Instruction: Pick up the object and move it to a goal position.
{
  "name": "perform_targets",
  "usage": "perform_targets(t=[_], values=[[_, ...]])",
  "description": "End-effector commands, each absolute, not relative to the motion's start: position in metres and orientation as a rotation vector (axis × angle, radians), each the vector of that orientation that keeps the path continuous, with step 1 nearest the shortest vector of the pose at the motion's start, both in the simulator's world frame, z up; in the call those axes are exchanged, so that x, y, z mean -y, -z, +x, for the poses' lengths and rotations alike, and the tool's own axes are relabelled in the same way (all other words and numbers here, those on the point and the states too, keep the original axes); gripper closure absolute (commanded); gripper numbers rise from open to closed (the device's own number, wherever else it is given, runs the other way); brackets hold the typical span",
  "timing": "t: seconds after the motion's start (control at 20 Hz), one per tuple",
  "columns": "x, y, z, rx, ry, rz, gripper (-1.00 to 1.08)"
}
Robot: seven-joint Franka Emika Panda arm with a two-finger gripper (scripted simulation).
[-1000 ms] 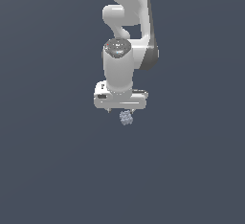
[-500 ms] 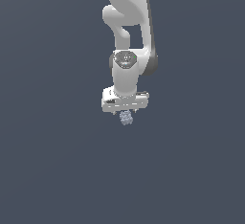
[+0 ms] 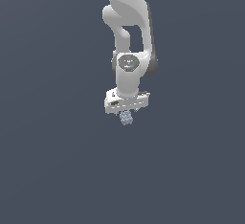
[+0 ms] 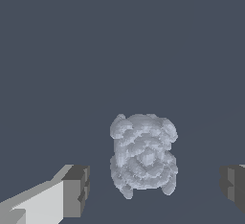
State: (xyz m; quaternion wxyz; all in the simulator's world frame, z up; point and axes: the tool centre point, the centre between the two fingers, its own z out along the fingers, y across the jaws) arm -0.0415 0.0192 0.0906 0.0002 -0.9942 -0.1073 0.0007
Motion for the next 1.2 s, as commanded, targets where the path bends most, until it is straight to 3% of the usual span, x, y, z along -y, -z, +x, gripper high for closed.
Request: perform_targets(t=[0.0,0.8,0.85,1.15], values=[[-0.019,-0.090,-0.041,0.337,-0.001,-3.123,-0.92],[-0.019,-0.040,-0.042,0.345,0.000,-3.123,-0.92],[-0.019,-0.040,-0.042,0.345,0.000,-3.123,1.08],[-0.019,-0.040,-0.042,0.345,0.000,-3.123,1.08]])
